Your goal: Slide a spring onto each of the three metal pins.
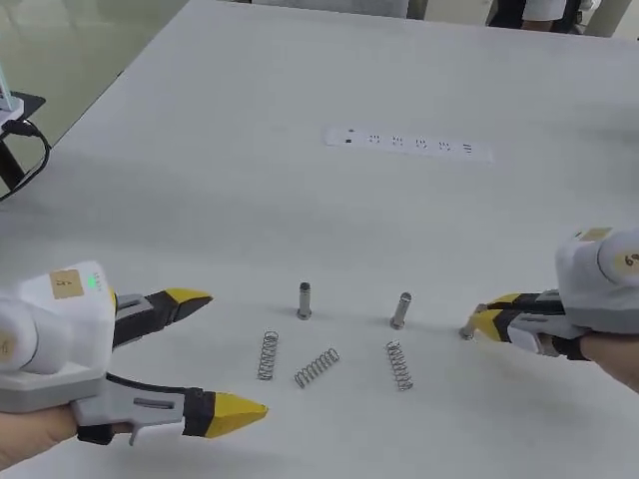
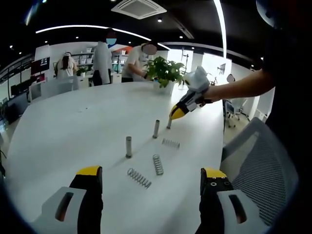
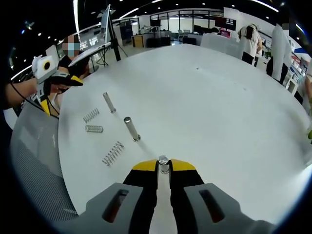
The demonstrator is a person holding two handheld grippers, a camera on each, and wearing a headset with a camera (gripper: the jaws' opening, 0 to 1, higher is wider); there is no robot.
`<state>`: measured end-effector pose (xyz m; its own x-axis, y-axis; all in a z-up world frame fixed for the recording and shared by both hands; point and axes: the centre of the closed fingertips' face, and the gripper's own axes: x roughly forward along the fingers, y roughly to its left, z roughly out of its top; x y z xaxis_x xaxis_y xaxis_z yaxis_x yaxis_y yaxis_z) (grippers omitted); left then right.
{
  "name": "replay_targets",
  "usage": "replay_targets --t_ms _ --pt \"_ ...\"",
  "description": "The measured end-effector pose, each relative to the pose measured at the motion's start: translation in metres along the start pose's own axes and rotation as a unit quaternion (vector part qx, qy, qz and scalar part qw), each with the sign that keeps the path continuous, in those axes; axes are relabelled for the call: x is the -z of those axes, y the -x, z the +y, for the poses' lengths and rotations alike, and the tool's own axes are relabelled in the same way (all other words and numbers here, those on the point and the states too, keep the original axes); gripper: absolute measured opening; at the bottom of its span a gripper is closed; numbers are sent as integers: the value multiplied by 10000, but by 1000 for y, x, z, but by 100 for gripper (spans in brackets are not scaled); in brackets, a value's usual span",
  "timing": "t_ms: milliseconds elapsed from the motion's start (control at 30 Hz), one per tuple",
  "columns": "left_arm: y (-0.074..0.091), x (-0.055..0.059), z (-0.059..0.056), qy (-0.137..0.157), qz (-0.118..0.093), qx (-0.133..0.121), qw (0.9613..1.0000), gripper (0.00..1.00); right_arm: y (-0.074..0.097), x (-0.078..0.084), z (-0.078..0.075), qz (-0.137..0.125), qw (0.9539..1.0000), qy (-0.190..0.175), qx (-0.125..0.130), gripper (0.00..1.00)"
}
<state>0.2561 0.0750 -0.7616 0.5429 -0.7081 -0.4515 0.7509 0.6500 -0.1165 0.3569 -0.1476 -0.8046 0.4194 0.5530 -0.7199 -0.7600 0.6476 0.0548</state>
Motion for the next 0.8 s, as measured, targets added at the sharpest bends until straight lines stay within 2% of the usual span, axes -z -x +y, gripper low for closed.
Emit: replay_targets --t_ms 200,333,400,800 --pt "0 0 -1 -5 19 9 10000 79 0 -1 0 -7 10000 32 2 14" --pt "1 -1 1 15 -7 -22 10000 79 -1 0 1 -37 10000 53 10 27" --pt "2 -2 2 15 -22 -47 10000 79 0 1 2 -22 10000 7 -28 26" --pt "3 -1 3 79 -24 -75 9999 79 -2 5 2 -5 10000 -77 -50 38"
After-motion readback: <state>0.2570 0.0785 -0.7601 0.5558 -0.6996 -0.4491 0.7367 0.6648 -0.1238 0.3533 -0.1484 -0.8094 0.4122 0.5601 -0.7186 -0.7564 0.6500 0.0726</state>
